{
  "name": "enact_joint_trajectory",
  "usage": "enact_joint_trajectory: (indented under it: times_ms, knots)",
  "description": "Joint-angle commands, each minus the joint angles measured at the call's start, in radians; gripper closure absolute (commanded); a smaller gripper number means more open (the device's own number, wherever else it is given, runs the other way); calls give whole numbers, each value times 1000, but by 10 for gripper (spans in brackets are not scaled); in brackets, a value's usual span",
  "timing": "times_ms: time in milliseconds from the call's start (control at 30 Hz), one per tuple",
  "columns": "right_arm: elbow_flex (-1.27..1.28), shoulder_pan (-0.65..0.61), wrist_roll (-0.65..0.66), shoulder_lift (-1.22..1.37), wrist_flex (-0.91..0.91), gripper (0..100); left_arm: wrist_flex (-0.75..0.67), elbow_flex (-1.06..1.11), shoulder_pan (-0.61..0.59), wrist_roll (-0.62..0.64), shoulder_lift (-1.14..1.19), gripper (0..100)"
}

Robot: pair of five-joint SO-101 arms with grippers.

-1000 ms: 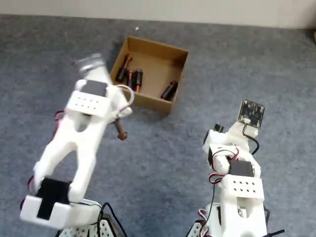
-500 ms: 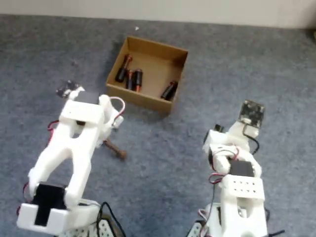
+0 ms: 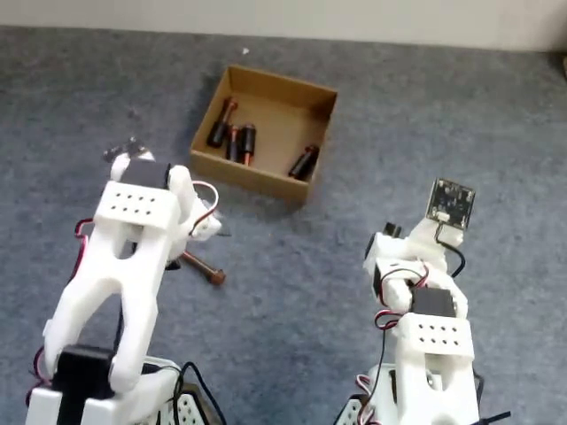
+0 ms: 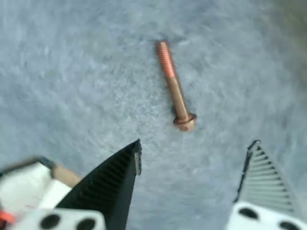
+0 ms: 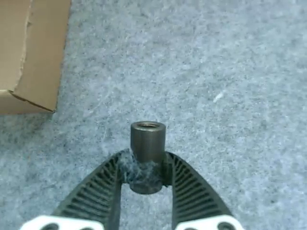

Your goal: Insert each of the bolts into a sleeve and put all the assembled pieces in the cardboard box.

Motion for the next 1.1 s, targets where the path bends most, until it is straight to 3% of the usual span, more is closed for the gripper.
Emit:
enact_joint_trajectory:
  times_ms: [0,233,500,633,833,1067]
  knots:
    - [-12,10,-5,-25,-33,995,14,-19,5,-345,-73,701]
    - [-12,10,-5,-25,-33,995,-5,-10,8,-1120,-85,981]
    - [-12,10,-5,-25,-33,995,-158,148,12,-1631,-85,878]
    - [-12,10,-5,-25,-33,995,-285,237,8,-1746,-85,803]
    - [-12,10,-5,-25,-33,995,-388,305,13,-1929,-82,800]
    - [-12,10,-5,-25,-33,995,-457,318,18,-1995,-45,800]
